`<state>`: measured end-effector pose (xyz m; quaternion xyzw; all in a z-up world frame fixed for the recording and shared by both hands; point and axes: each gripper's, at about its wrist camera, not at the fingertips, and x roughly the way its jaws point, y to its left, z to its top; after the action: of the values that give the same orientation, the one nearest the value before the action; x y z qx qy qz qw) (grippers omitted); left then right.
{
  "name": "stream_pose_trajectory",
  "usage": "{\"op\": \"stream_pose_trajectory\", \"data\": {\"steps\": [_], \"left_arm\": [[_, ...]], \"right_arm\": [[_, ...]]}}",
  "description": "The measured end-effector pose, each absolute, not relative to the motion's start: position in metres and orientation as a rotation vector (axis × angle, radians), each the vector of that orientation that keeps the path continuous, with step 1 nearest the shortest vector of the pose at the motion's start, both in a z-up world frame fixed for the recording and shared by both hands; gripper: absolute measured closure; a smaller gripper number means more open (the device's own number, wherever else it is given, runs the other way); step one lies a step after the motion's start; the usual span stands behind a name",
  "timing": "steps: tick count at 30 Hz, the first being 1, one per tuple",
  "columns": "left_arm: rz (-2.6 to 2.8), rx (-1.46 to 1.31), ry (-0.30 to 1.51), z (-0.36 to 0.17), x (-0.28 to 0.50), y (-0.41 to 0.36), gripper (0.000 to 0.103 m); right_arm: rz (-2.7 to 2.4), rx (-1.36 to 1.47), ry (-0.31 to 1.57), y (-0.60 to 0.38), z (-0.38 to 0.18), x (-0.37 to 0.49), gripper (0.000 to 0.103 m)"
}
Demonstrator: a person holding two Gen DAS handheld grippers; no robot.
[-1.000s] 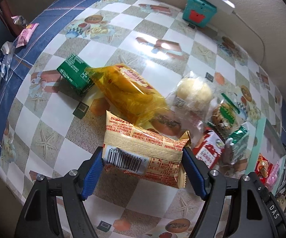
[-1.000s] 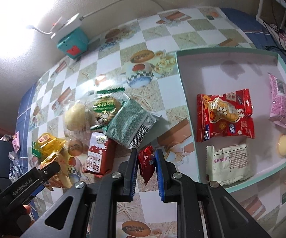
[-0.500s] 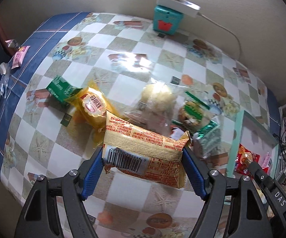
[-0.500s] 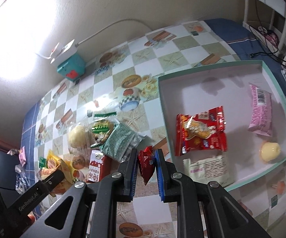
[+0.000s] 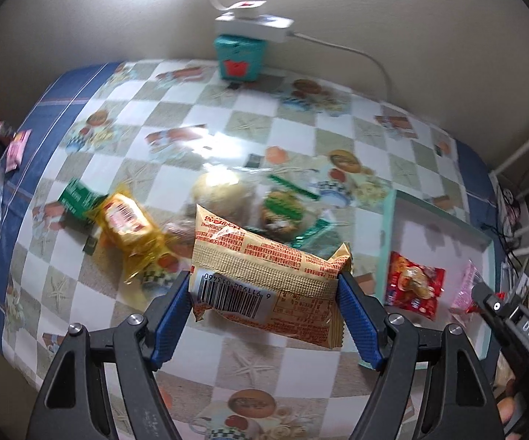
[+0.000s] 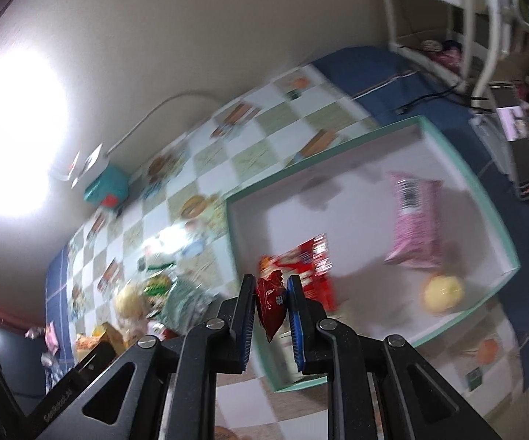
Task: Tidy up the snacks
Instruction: 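Lift and carry the red candy over the tray while the left tool carries the cream bag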
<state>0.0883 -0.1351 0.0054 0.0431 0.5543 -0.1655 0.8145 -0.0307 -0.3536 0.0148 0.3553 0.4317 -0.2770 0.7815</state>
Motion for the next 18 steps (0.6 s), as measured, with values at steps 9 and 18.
{"op": "stream_pose_trajectory", "data": {"steps": [9, 18], "left_arm": [[-0.484, 0.172, 1.131, 0.015, 0.057, -0.191, 0.024], [-0.561, 0.211, 1.063, 0.016, 0.052, -0.235, 0.024]], "right_arm": [[-0.721, 0.818, 0.886, -0.401, 0.018, -0.070, 0.084], [-0.767, 0.839, 0.887, -0.422, 0.008, -0.082, 0.084]]}}
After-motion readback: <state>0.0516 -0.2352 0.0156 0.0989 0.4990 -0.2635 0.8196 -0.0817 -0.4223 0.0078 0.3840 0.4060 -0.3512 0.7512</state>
